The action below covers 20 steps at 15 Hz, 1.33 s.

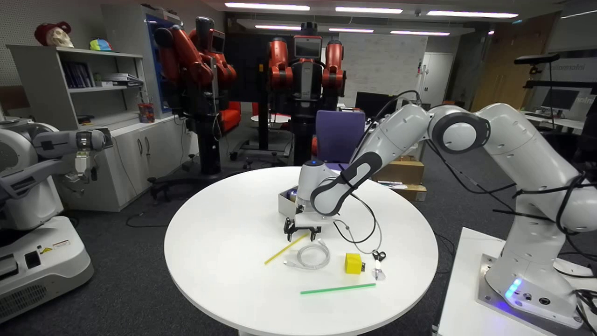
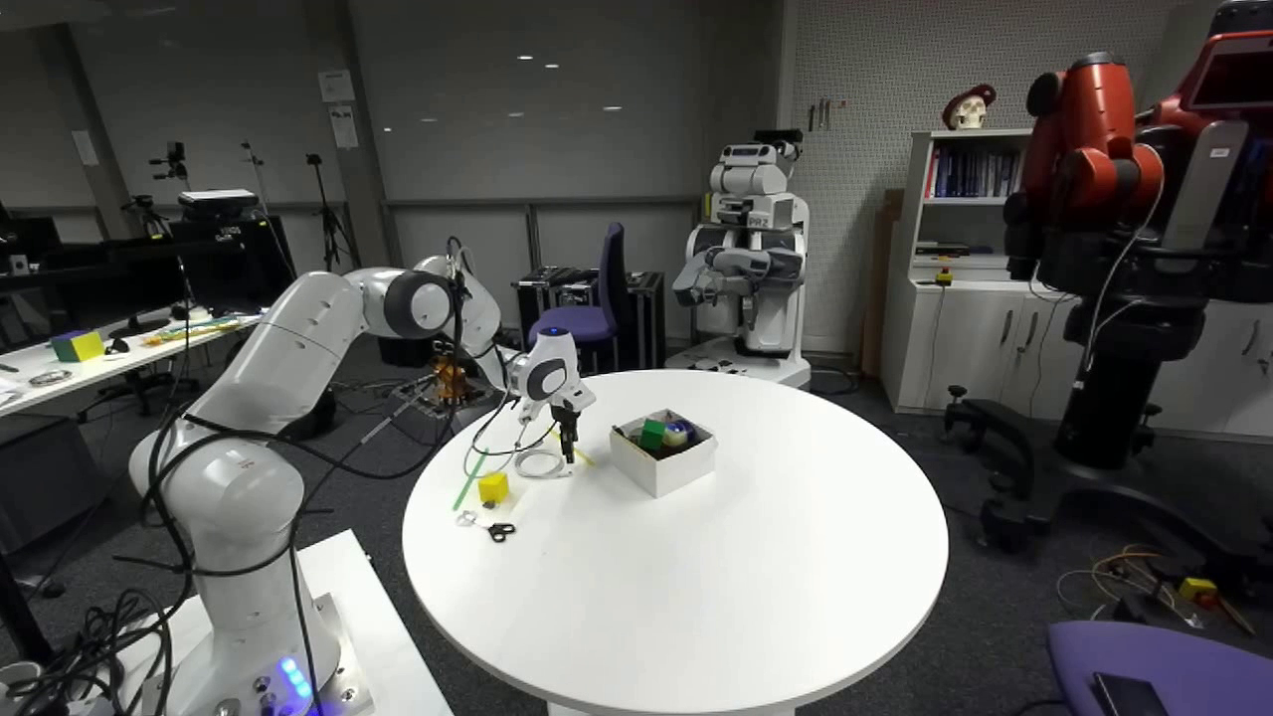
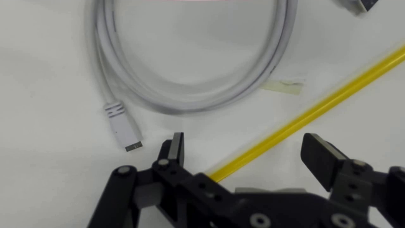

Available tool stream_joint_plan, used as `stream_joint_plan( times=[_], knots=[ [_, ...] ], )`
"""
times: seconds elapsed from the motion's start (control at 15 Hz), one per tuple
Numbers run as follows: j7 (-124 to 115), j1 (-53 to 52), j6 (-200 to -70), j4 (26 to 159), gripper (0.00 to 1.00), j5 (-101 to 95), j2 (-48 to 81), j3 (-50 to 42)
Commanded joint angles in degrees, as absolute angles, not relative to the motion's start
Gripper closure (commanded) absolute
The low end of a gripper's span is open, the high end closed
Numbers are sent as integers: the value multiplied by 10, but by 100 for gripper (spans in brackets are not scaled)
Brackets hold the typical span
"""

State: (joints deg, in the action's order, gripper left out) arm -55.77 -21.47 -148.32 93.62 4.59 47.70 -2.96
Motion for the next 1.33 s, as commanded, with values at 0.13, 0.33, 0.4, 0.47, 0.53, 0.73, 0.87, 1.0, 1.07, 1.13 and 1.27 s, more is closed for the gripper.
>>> stream_joint_plan(
  times=[0.13, 0.33, 0.4, 0.47, 0.53, 0.73, 0.87, 1.0, 1.07, 1.13, 1.27],
  knots=[
    [-593, -228, -1435, 884, 0, 30, 503, -44],
    [-601, -229, -1422, 866, 4, 27, 514, -44],
    [-602, -229, -1418, 862, 26, 26, 516, -44],
    [-603, -230, -1415, 857, 29, 24, 518, -44],
    [-604, -231, -1414, 856, 31, 23, 517, -45],
    [-604, -229, -1412, 850, 55, 21, 517, -43],
    [-603, -227, -1413, 849, 70, 22, 517, -41],
    [-602, -227, -1413, 849, 84, 22, 516, -40],
    [-602, -226, -1413, 849, 92, 23, 516, -40],
    [-602, -227, -1414, 850, 99, 23, 515, -40],
    [-603, -227, -1414, 853, 100, 23, 513, -40]
  ],
)
